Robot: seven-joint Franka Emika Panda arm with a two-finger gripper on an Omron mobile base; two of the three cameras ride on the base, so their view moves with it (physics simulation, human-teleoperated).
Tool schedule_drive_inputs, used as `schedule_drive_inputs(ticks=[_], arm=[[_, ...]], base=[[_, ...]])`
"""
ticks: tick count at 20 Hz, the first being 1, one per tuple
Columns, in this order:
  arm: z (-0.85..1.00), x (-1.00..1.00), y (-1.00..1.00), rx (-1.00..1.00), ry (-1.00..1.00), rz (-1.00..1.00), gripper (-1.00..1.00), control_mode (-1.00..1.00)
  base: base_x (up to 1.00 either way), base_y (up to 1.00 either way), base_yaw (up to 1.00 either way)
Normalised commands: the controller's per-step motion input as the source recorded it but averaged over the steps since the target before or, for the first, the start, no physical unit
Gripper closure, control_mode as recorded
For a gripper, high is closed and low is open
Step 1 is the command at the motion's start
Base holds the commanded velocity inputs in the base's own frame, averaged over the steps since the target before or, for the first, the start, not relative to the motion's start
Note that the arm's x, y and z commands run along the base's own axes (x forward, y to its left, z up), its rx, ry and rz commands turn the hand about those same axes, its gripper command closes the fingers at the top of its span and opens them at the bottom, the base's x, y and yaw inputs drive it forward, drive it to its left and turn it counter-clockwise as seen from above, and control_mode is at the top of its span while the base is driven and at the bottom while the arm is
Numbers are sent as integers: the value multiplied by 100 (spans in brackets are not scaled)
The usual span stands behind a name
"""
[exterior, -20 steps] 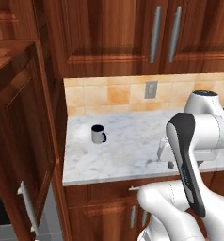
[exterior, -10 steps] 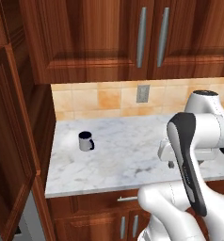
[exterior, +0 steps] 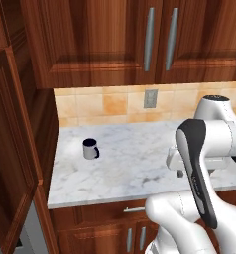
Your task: Pick the mug on the counter and place it in the cabinet with the handle facing the right, like the mugs already inside.
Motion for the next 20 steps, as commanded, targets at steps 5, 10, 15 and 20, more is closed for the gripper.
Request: schedule_drive_inputs(ticks=[5, 10, 15, 20], arm=[[-5, 29, 17, 0, 0, 0, -100, -100], [-3, 65, 30, 0, 0, 16, -100, -100], [-15, 55, 33, 0, -2, 28, -100, -100], [-45, 30, 6, 0, -14, 41, -100, -100]], base=[[0, 0, 0], [0, 0, 0], [0, 0, 0], [0, 0, 0]])
